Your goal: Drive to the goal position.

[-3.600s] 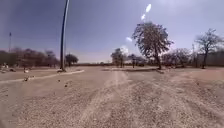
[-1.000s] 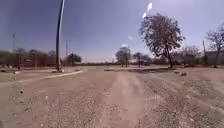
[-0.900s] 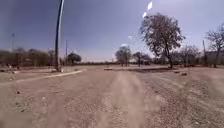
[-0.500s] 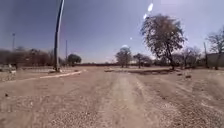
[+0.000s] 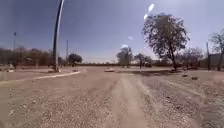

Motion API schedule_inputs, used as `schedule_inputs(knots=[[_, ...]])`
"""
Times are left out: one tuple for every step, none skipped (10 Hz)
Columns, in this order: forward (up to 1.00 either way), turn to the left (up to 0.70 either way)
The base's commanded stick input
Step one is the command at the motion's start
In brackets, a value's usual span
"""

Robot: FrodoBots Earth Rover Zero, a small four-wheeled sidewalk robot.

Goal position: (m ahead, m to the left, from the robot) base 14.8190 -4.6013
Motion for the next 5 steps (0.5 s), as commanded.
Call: schedule_inputs(knots=[[0.85, 0.00], [0.85, 0.00], [0.85, 0.00], [0.85, 0.00], [0.85, 0.00]])
